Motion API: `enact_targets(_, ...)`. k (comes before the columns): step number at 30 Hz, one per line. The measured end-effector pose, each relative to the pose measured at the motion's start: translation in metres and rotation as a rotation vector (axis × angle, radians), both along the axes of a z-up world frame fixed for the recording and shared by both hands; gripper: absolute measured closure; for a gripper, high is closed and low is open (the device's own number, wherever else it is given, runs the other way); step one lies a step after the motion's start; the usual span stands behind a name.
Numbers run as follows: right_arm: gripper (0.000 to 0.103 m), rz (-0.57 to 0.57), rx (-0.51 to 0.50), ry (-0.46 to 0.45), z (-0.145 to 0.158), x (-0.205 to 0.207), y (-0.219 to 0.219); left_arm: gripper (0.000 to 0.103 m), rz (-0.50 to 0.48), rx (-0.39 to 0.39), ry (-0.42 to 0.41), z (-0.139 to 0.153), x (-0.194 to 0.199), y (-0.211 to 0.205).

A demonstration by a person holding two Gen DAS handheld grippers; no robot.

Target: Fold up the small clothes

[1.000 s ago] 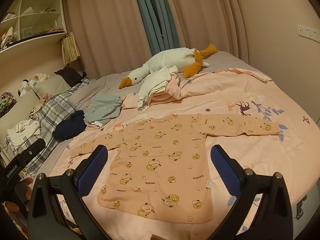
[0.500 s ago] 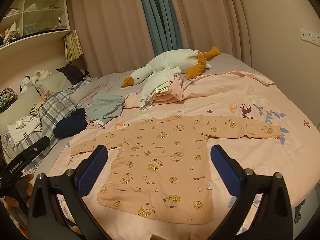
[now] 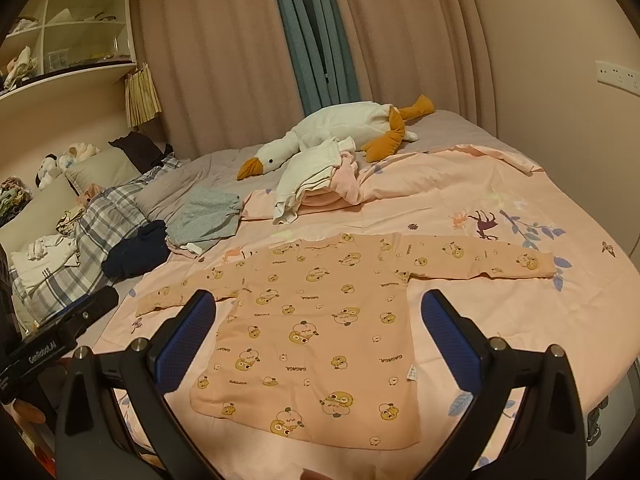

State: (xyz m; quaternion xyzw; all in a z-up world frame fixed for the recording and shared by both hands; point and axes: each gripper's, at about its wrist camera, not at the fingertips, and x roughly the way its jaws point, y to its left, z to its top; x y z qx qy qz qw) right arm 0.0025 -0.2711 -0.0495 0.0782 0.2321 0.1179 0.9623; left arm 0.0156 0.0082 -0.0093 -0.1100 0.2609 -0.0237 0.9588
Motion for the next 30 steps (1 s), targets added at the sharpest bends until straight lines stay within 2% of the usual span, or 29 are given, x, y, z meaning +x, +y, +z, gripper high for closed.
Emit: enact_targets(30, 0.000, -0.001, -0.081, -0.002, -0.004, 0.001, 0.011, 0.000, -0.026, -0.002, -0.014, 0.001, 0.001, -0.005)
